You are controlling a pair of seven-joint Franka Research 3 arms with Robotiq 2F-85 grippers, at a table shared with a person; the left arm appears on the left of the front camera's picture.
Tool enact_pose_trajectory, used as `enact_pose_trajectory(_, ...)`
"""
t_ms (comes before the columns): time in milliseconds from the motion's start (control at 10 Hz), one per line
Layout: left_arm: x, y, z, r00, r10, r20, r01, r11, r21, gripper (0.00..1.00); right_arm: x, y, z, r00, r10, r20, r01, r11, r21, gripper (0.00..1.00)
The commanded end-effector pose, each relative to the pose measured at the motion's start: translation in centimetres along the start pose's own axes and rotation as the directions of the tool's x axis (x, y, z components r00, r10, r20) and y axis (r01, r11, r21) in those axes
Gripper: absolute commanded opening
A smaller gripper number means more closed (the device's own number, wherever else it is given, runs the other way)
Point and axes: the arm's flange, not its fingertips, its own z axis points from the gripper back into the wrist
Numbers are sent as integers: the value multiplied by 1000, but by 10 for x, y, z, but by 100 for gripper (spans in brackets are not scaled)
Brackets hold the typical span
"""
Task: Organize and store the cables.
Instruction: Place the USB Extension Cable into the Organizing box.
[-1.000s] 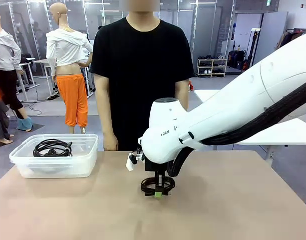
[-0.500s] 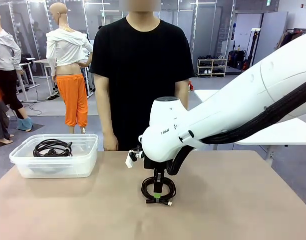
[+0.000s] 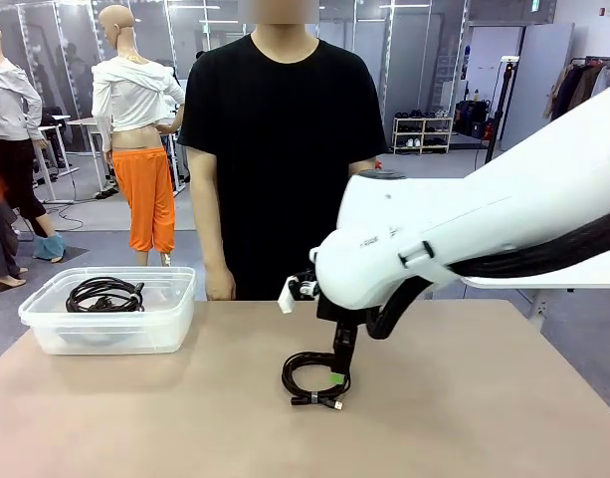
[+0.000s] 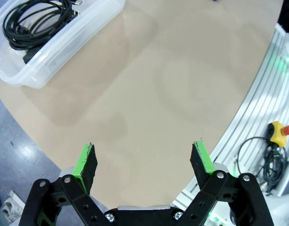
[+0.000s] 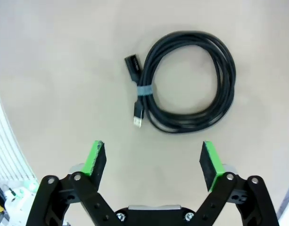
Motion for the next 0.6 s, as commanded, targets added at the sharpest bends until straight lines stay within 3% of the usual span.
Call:
enact_pose_trajectory(0, 59, 21, 46, 1000, -10, 3, 10, 1000, 11, 100, -54, 9, 29, 996, 20, 92, -22, 1000, 16, 100)
enact_pose_trajectory(200, 108, -16, 31, 997, -73, -40, 74, 997, 17, 100, -116, 6, 61, 987, 2, 161, -2, 1000, -1, 100)
enact_pose_trajectory(500, 186, -72, 2, 986, -136, -100, 138, 990, 6, 100, -247, 5, 119, 934, -56, 353, 50, 998, 26, 100)
